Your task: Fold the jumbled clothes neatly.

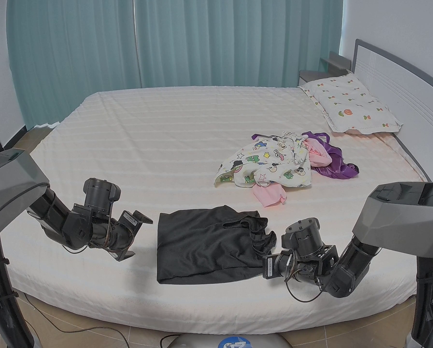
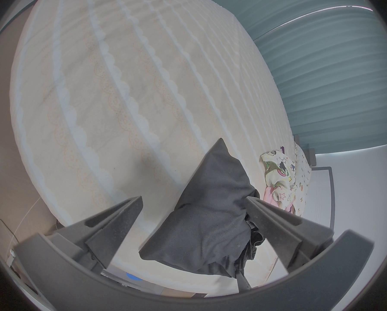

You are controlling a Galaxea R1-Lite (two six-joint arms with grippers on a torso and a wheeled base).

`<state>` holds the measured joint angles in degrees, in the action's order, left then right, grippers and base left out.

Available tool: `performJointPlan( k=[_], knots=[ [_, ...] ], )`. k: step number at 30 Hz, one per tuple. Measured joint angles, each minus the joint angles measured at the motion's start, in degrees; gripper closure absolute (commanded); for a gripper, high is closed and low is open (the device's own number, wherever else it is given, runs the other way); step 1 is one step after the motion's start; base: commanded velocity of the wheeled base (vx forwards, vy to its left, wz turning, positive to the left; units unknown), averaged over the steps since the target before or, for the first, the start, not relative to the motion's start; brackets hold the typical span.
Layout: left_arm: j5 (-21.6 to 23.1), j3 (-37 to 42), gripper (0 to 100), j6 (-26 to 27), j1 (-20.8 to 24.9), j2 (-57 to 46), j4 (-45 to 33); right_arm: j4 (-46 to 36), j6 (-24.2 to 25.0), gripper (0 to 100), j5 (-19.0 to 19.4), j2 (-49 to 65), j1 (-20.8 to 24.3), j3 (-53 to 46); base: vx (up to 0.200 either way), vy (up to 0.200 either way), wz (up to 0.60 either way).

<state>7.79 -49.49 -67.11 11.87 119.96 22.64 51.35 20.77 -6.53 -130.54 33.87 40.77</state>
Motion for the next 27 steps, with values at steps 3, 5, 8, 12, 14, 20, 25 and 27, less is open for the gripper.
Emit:
performJointPlan(
  k=[3,5,8,12,14,20,25,27],
  knots=[
    [0.01,0.16,0,0.02,0.02,0.05,0.0,2.16,0.2,100,0.05,0.85,-0.82,-1.9,0.0,0.0,0.0],
    [0.01,0.21,0,0.05,0.05,0.06,0.0,3.94,0.29,0,0.13,1.07,-1.29,-2.82,0.0,0.0,0.0],
    [0.04,0.29,0,0.05,0.05,0.06,0.0,4.62,0.38,0,0.16,1.05,-2.01,-4.28,0.0,0.0,0.0],
    [0.04,0.49,0,0.05,0.05,0.09,-0.04,4.77,0.4,0,0.11,1.38,-2.23,-5.81,0.0,0.0,0.0],
    [0.04,0.71,0,0.09,0.02,0.06,0.0,4.79,0.44,0,0.07,1.76,-2.5,-6.03,0.0,0.0,0.0],
    [-0.79,1.37,0,0.66,0.2,0.06,1.28,4.35,0.49,0,0.11,3.25,-3.85,-4.41,0.0,0.0,0.0],
    [-0.22,2.17,0,0.18,0.33,-0.09,4.46,4.05,0.57,0,0.11,3.52,-3.79,-1.61,0.0,0.0,0.0],
    [0.11,2.63,0,0.07,0.17,-0.16,5.36,4.0,0.62,0,0.11,3.28,-3.33,-0.39,0.0,0.0,0.0]
  ],
)
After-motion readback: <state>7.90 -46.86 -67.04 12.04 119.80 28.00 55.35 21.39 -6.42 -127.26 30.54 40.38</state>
